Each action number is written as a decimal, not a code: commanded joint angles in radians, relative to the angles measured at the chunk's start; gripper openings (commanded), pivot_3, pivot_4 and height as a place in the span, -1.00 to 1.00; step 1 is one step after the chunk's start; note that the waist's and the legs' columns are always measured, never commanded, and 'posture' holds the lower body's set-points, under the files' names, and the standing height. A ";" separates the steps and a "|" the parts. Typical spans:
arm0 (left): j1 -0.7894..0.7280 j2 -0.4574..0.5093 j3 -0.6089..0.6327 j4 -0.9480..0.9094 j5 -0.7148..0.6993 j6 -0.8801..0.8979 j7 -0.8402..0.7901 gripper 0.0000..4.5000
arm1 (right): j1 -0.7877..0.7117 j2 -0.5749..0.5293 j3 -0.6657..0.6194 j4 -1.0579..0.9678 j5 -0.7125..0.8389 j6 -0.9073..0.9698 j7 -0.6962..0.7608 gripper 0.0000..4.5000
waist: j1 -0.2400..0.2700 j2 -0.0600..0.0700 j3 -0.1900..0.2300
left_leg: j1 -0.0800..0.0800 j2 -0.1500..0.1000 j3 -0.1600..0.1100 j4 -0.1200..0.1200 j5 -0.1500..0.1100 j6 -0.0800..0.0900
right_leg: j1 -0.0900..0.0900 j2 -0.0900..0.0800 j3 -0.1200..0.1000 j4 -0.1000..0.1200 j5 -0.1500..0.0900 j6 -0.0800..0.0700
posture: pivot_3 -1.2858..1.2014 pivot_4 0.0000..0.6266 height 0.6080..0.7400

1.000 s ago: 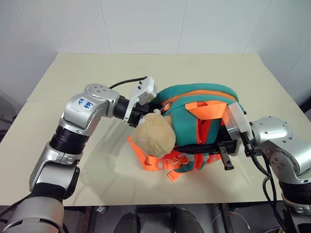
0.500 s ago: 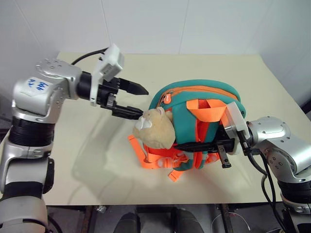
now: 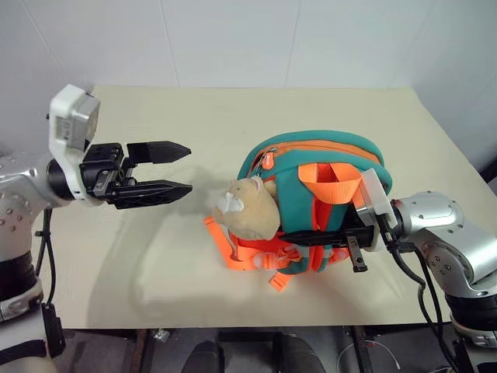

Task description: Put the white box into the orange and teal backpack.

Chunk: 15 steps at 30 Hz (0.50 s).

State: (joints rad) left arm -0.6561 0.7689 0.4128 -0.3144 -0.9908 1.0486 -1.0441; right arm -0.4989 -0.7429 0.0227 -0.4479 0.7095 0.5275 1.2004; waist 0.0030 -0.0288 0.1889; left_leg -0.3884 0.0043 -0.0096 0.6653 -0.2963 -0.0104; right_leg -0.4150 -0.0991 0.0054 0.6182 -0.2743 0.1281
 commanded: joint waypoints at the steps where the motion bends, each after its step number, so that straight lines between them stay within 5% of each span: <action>1: 0.016 -0.037 -0.009 -0.105 -0.097 0.023 0.122 0.98 | -0.007 -0.011 -0.023 -0.028 0.009 -0.013 -0.001 -0.78 | -0.004 0.000 0.000 | 0.001 0.000 0.000 0.000 0.000 0.000 | 0.002 0.000 0.000 -0.001 0.000 0.001 | 0.03 -0.52 1.00; 15: 0.022 -0.079 -0.231 -0.183 -0.063 0.004 0.311 0.98 | -0.023 -0.001 -0.012 -0.009 -0.005 -0.016 -0.011 -0.78 | -0.004 0.000 0.000 | 0.003 -0.005 0.000 -0.002 0.000 -0.002 | 0.003 0.001 0.001 -0.007 0.001 0.000 | 0.03 -0.52 1.00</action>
State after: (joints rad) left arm -0.6142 0.6789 0.2046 -0.4665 -1.0636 1.0691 -0.7401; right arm -0.5030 -0.7425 0.0259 -0.4401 0.7015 0.5263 1.1947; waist -0.0012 -0.0287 0.1889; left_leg -0.3852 -0.0003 -0.0092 0.6636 -0.2963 -0.0119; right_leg -0.4123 -0.0984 0.0059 0.6106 -0.2738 0.1284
